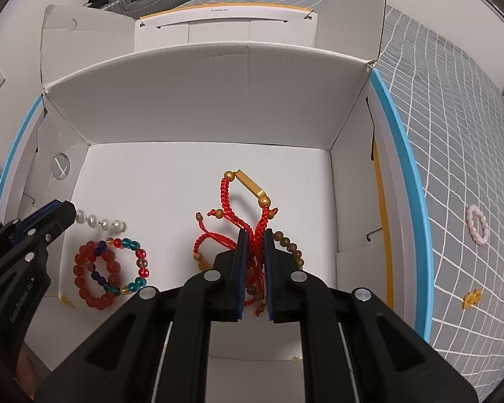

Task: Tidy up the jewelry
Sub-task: 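Open both tools to drop the pearl strand and red cord bracelet into the box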

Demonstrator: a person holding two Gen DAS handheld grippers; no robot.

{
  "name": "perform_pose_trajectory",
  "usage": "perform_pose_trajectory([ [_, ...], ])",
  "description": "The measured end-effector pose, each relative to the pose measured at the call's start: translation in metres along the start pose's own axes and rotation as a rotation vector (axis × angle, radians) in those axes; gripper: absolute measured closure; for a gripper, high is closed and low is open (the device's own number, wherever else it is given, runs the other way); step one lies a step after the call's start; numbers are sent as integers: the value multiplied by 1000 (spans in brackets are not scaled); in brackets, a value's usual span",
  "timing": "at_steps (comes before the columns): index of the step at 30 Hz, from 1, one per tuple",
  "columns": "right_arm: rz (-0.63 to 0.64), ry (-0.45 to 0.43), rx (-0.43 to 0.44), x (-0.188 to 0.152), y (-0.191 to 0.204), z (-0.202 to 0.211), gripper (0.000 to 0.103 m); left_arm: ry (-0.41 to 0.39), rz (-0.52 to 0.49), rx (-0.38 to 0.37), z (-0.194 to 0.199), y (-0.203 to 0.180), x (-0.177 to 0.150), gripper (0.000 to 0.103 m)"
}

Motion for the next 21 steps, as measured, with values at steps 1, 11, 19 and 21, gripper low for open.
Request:
perform_pose_trajectory([
  [1,4,4,-2,0,0,0,94,2,0,1,0,1,-1,91],
  [11,12,17,14,1,1,-3,91,15,5,7,-2,4,1,89],
  [19,21,-27,14,2,4,8,66,-24,25,3,14,5,4,58],
  [21,27,-62,10,3,5,17,52,-48,24,11,22,7,7,48],
])
Point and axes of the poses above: each gripper's, at about its wrist camera, not at the fingertips, and z roughly against the way its jaws point, y to its left, x to its top, the point moved 4 cm from there along -z, roughly the way its jaws point, and after that the axes turned 3 degrees about -x, right-handed, at the moved point
